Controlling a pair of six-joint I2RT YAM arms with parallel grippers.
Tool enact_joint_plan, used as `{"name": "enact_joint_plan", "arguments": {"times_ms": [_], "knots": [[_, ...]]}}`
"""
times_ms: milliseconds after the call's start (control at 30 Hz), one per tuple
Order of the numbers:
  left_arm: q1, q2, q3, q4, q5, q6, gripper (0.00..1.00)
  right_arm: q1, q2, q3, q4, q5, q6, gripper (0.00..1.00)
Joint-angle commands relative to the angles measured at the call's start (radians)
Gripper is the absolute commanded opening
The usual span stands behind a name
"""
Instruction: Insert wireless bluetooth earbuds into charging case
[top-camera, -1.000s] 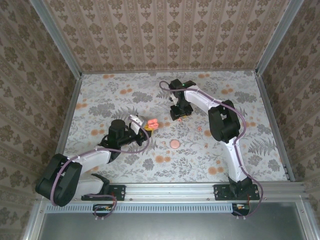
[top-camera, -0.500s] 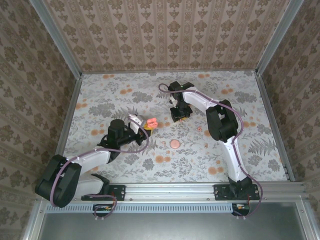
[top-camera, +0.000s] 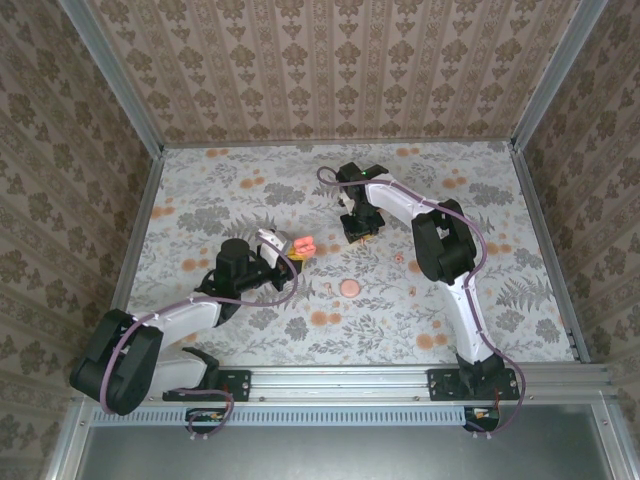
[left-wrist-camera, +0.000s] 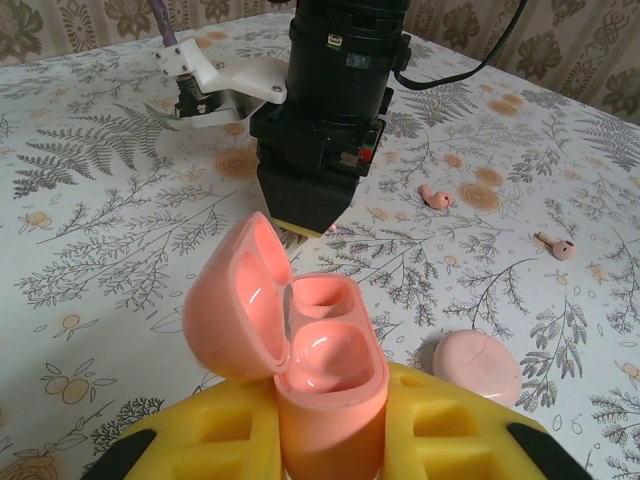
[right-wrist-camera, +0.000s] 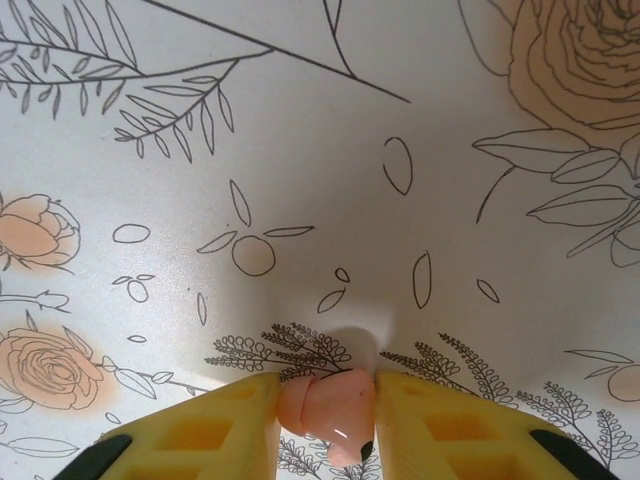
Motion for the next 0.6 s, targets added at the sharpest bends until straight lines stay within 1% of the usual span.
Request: {"name": "enact_joint_plan", "arguments": {"times_ms": [0,167,300,467,567], "knots": [[0.006,0.0,0.024,-0.018,0.003,0.005,0.21,0.007,0.008,-0.012,0.021,0.013,0.002,0.29],[0.006,0.014,0.023,-0.02,0.007,0.01,0.2,0.007,-0.028,-0.05,0.059,0.018,0.007,0.28],[0.004,0.044,0.02,-0.001,0.012,0.008,0.2,0.007,-0.091,-0.113,0.114,0.021,0.022,0.27],[0.003,0.122,0.012,0.11,0.026,-0.019,0.19,0.007,-0.204,-0.248,0.239,0.009,0.061,0.26],[0.0,0.194,0.017,0.184,0.046,-0.044,0.18,0.005,-0.283,-0.342,0.32,0.003,0.083,0.26]]}}
